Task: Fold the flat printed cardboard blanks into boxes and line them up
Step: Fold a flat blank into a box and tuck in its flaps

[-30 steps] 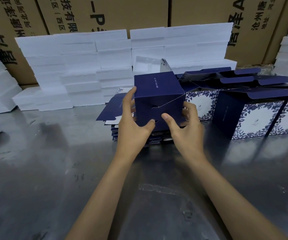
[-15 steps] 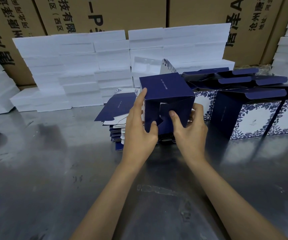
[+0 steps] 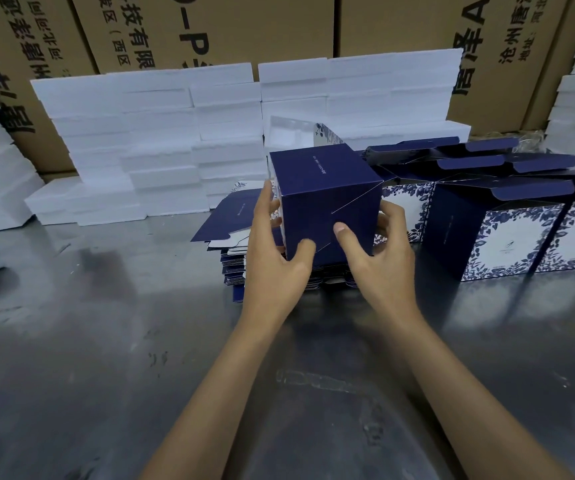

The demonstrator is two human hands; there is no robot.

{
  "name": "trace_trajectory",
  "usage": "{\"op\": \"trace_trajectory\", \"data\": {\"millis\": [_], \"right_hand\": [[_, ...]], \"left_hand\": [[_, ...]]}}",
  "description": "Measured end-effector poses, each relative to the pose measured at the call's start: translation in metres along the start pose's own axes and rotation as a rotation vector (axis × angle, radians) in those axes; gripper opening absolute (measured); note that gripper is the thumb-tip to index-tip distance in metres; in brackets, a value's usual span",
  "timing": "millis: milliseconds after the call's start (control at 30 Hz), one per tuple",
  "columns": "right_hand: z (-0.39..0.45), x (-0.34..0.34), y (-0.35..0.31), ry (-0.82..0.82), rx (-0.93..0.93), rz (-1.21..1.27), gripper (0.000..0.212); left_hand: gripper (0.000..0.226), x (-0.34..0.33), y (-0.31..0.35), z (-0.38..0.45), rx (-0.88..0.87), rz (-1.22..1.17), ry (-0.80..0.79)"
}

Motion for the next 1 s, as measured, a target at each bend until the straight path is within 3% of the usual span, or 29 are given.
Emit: {"op": "trace_trajectory", "data": {"millis": [133, 267, 367, 433, 533, 633, 767, 900, 1000], "right_hand": [[0.002, 0.004, -0.005, 0.001, -0.046, 0.161, 0.030], [0.009, 0.012, -0.009, 0.022, -0.075, 0.217, 0.036], [0.016, 0.020, -0.014, 0.022, -0.157, 0.249, 0.044], [0.022, 0.024, -0.015, 0.012, -0.221, 0.268, 0.049], [0.022, 0.032, -0.014, -0.075, -0.261, 0.257, 0.065], [0.013, 0.041, -0.014, -0.215, -0.328, 0.171, 0.083], [-0.003, 0.055, -0.008, -0.280, -0.447, 0.139, 0.054], [-0.016, 0.063, -0.006, -0.269, -0.424, 0.124, 0.025], [-0.028, 0.066, -0.011, -0.268, -0.480, 0.200, 0.021]], "left_hand": [[0.052, 0.005, 0.002, 0.005, 0.161, -0.167, 0.028], [0.035, 0.009, -0.005, 0.008, 0.234, -0.094, 0.070], [0.024, 0.010, -0.011, 0.007, 0.308, -0.052, -0.017], [0.037, 0.009, -0.010, 0.007, 0.347, -0.063, -0.111], [0.092, 0.013, -0.001, 0.004, 0.345, -0.140, -0.195], [0.121, 0.021, 0.007, -0.006, 0.254, -0.137, -0.209], [0.134, 0.026, 0.015, -0.035, 0.114, -0.115, -0.231], [0.122, 0.033, 0.021, -0.063, 0.037, -0.064, -0.234], [0.075, 0.036, 0.024, -0.077, 0.010, -0.024, -0.189]]}}
Point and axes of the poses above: each hand's wrist, its own z-axis towards the middle knuckle, its own x-axis out of the back of the hand, y = z × x, the point moved 2 cm from there along z, towards the middle knuckle, and after that the axes turned 3 degrees about y, right-handed, at the moved point
